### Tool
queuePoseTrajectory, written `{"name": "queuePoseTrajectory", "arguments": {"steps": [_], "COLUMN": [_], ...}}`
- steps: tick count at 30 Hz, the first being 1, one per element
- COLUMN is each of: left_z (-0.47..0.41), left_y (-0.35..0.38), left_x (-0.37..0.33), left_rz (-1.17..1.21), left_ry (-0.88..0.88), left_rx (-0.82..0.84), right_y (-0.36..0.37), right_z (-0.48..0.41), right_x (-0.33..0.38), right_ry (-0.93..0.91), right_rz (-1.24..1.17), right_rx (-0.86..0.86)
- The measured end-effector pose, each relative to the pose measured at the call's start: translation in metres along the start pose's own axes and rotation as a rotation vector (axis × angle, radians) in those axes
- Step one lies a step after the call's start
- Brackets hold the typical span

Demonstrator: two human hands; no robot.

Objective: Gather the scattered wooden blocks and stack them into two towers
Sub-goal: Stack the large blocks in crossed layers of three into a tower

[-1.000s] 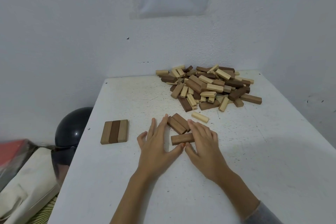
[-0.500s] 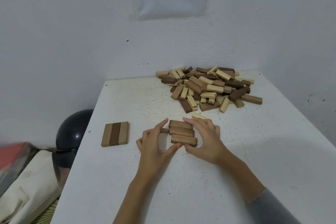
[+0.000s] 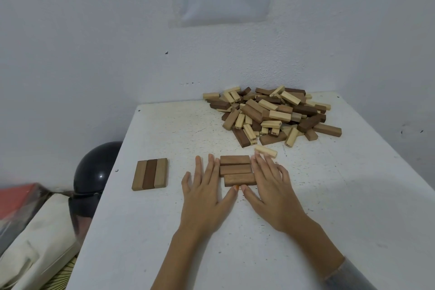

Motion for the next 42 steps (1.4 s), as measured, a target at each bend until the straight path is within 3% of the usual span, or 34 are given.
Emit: {"name": "queuePoseTrajectory", "arguments": {"steps": [9, 21, 26, 32, 38, 42], "left_z": [0.002, 0.003, 0.005, 0.006, 0.003, 0.002], "left_y": [0.005, 0.01, 0.009, 0.006, 0.012, 0.003], "left_x": [-0.002, -0.005, -0.008, -0.008, -0.003, -0.002], "left_rz": [-0.062, -0.137, -0.067, -0.052, -0.127, 0.045], "left_ry": [0.002, 0.052, 0.063, 0.043, 0.03, -0.019], "left_rx": [0.034, -0.014, -0.091, -0.06, -0.029, 0.041], "right_y": [0.006, -0.001, 0.003, 0.003, 0.005, -0.003], "right_z": [-0.005, 0.0, 0.001, 0.001, 0.0, -0.002], "right_x": [-0.007, 0.001, -0.001, 0.001, -0.001, -0.009], "right_ry": [-0.029, -0.023, 0.014, 0.029, 0.005, 0.025], "right_rz": [-0.009, 0.186, 0.179, 0.155, 0.071, -0.192], "right_rx": [0.03, -0.038, -0.048, -0.034, 0.014, -0.04]}}
Point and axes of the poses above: each hand's wrist, its own z-axis away from the middle knuckle, its own y-axis out of the palm, x = y × z, the point moved 9 cm from there along -z, towards the middle knuckle, and after that the axes turned 15 degrees about -y, right-handed, at the moved point
